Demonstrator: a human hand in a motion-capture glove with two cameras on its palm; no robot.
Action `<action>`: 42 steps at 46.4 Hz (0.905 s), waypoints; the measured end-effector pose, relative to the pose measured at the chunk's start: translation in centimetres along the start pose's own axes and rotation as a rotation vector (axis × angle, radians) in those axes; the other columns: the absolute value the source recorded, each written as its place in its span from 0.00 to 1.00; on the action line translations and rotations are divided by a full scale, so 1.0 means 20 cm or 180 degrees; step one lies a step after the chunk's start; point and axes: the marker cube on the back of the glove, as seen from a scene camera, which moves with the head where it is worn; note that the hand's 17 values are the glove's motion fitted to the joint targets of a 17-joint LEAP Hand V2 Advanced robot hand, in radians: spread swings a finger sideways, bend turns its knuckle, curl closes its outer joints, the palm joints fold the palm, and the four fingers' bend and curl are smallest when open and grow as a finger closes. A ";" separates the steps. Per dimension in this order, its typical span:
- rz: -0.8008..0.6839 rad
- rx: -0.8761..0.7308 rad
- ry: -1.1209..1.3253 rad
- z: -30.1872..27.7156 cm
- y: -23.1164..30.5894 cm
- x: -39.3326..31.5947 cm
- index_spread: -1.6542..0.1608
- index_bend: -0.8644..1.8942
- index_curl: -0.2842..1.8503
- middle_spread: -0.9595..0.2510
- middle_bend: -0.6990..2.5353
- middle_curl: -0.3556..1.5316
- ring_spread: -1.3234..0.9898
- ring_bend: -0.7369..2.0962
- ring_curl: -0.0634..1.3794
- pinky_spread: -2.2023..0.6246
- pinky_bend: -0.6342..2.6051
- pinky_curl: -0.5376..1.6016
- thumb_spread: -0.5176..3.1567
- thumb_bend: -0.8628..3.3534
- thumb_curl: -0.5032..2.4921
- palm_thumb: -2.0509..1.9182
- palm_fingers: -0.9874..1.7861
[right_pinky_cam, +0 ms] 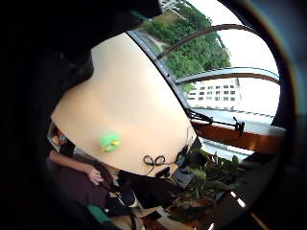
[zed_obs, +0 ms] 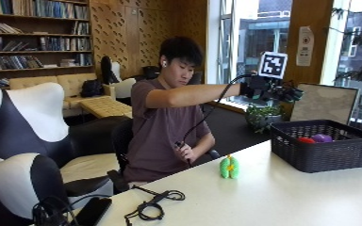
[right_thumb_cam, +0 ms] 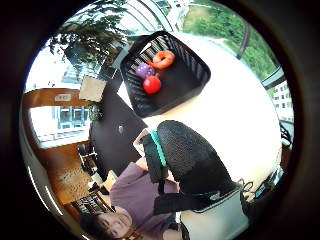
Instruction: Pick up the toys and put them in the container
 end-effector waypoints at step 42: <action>-0.0516 0.1120 -0.0814 1.52 0.42 0.07 0.76 0.44 0.27 0.58 0.42 0.40 0.44 0.59 0.42 0.69 0.43 0.42 0.48 0.26 0.32 0.65 0.77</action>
